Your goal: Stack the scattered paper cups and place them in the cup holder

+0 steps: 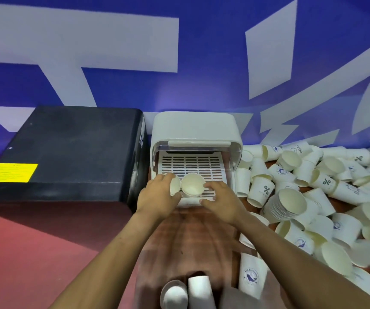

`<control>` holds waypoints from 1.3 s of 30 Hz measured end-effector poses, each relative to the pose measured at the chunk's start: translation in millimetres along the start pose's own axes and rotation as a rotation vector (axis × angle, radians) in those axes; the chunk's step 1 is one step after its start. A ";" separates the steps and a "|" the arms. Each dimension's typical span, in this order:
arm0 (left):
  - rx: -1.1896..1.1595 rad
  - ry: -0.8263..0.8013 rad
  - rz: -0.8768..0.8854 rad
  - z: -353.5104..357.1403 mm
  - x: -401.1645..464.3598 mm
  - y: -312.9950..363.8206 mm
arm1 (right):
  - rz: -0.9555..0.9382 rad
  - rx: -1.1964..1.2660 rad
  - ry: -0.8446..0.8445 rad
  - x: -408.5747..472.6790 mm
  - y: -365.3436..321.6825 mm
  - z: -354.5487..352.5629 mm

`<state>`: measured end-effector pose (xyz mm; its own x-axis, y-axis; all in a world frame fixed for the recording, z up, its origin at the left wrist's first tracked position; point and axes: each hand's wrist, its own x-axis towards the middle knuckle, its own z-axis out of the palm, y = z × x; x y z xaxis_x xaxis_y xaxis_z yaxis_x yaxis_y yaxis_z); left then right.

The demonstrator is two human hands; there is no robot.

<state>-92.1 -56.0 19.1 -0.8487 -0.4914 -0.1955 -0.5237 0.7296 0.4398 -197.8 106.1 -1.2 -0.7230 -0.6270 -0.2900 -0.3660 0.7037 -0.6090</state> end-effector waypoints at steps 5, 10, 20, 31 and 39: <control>-0.083 0.012 0.060 7.4 -28.2 -0.9 | 0.009 0.030 0.052 -34.5 3.4 2.4; -0.088 -0.018 0.055 15.2 -55.1 2.3 | 0.026 0.043 0.049 -68.2 9.3 4.5; -0.005 -0.065 -0.022 19.4 -119.8 7.9 | 0.016 0.122 -0.001 -122.8 13.5 8.6; 0.123 -0.309 -0.064 67.1 -188.7 2.2 | 0.112 0.032 -0.127 -192.9 40.6 53.7; 0.309 -0.433 -0.034 81.8 -183.3 -10.3 | 0.276 -0.071 -0.208 -197.9 38.2 80.2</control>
<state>62.9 65.5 -21.2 -0.7494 -0.3235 -0.5777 -0.4932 0.8549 0.1611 -21.8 230.3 -26.2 -0.6679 -0.4599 -0.5852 -0.2192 0.8729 -0.4359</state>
